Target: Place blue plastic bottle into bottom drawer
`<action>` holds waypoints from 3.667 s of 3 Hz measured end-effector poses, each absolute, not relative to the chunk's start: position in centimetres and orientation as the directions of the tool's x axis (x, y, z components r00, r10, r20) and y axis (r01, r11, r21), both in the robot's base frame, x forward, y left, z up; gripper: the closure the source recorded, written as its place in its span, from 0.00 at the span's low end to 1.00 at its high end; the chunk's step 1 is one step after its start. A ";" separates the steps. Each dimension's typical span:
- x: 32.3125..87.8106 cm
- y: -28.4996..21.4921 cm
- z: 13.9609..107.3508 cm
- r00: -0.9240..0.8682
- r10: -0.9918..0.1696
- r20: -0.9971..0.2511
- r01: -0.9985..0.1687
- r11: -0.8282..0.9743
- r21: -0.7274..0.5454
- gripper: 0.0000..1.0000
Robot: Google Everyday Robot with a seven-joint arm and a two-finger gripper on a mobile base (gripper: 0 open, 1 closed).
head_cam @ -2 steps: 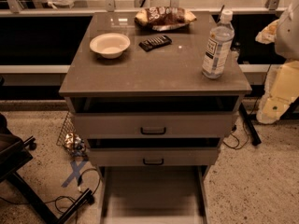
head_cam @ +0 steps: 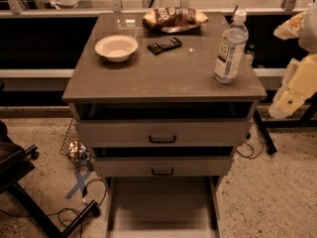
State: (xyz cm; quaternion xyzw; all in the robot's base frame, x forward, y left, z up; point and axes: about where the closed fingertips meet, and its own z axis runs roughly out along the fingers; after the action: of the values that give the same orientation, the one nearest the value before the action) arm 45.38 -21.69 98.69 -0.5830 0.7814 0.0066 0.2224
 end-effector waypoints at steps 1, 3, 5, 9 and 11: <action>48.7 -22.3 99.7 -0.237 -0.798 -0.554 -0.886 0.411 -0.213 0.00; 57.1 -22.6 99.1 -0.178 -0.423 -0.888 -0.834 0.544 -0.092 0.00; 61.7 -22.5 95.1 -0.078 -0.207 -0.975 -0.789 0.611 -0.066 0.00; 67.8 -20.1 93.4 0.026 -0.249 -0.968 -0.766 0.617 -0.179 0.49; 67.9 -19.3 93.5 0.028 -0.249 -0.968 -0.774 0.608 -0.179 1.00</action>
Offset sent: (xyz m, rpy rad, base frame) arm 0.1314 -0.0245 0.0262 0.7492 -0.2171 -0.1188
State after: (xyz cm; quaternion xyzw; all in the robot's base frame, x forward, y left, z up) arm 67.86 -19.31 93.45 -0.3859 0.6623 0.2171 0.6044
